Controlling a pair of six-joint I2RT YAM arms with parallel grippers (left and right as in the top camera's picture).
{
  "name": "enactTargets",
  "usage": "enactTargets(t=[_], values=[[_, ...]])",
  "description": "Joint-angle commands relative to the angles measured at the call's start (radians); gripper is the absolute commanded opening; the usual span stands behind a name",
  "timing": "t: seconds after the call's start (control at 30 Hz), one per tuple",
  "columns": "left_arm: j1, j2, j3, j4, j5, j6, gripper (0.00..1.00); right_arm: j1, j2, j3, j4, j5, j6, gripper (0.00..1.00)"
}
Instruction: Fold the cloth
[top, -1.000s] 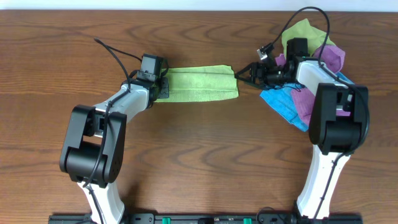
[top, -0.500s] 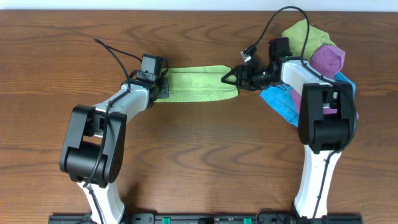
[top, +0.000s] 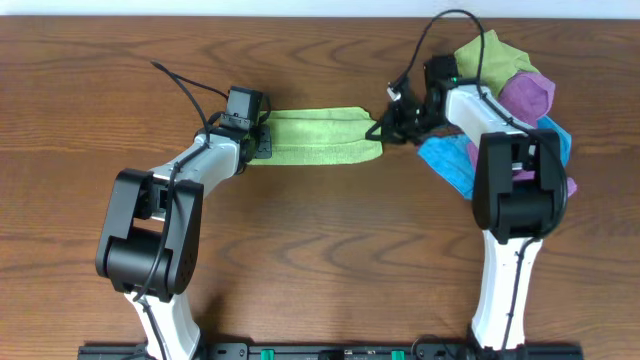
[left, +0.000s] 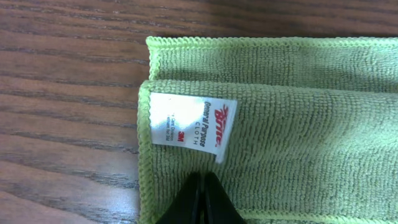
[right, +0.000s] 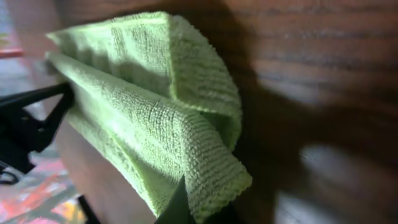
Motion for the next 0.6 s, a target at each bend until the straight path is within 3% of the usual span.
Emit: enactTargets(t=[0.0,0.2,0.57], values=[[0.001,0.049,-0.031,-0.053,-0.016,0.01,0.06,0.059,-0.053,0.086,-0.058,0.183,-0.004,0.02],[0.001,0.048,-0.031,-0.053,0.031,-0.01,0.05,0.208,-0.133,0.156,-0.133,0.416,0.051,0.02],[0.001,0.048,-0.031,-0.053,0.078,-0.01,0.05,0.415,-0.163,0.16,-0.109,0.558,0.102,0.02]])
